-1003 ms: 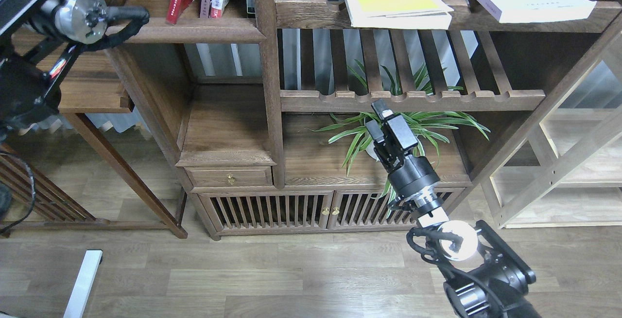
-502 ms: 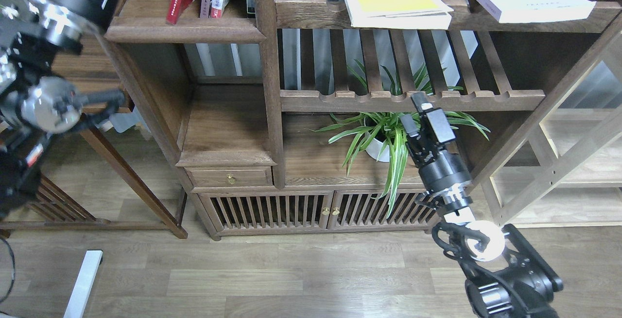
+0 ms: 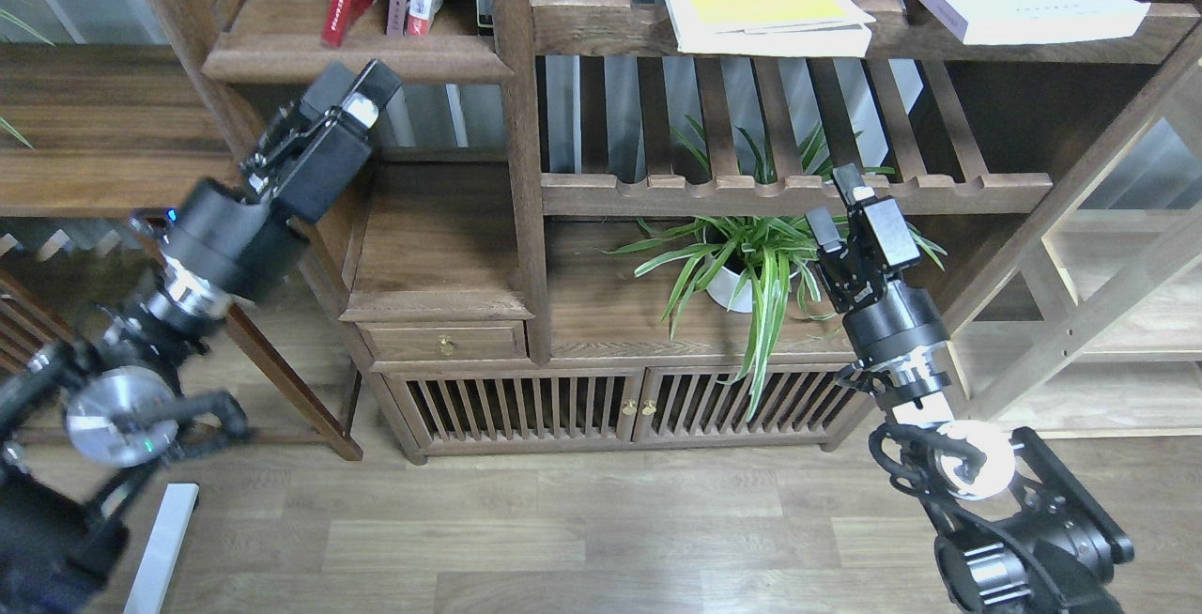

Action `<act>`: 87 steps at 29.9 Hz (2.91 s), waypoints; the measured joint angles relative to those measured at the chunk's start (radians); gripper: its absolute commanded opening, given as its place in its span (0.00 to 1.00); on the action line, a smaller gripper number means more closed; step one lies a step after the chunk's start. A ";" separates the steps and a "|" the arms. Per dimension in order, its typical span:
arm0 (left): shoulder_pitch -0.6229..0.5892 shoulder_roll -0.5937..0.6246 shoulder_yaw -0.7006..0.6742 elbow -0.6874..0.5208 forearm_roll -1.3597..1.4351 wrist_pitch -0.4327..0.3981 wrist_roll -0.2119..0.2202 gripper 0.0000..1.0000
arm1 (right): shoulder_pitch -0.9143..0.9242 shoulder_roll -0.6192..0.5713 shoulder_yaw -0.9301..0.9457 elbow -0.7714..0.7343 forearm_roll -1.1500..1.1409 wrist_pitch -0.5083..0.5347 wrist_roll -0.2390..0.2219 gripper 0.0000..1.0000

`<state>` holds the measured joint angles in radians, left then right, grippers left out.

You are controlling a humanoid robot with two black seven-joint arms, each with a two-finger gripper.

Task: Organize books on shelf
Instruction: 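Withdraw the left arm from the top shelf and lower it, then raise the right gripper to the yellow-green book on the top shelf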

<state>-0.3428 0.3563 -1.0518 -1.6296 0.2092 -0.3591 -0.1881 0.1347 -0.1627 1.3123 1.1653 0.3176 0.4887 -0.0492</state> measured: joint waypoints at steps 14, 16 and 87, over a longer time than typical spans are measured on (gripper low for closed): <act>0.103 -0.129 0.057 0.100 -0.152 -0.130 0.012 0.99 | 0.101 -0.003 -0.003 0.127 0.021 0.000 0.002 0.82; 0.103 -0.135 0.058 0.111 -0.152 -0.130 0.012 0.99 | 0.102 -0.008 -0.006 0.138 0.021 0.000 0.002 0.79; 0.073 -0.151 0.086 0.194 -0.143 -0.130 0.013 0.99 | 0.406 -0.087 -0.038 0.094 0.036 -0.545 -0.008 0.69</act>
<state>-0.2700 0.2058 -0.9662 -1.4359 0.0660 -0.4887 -0.1750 0.5402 -0.2501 1.2746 1.2593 0.3538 -0.0559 -0.0568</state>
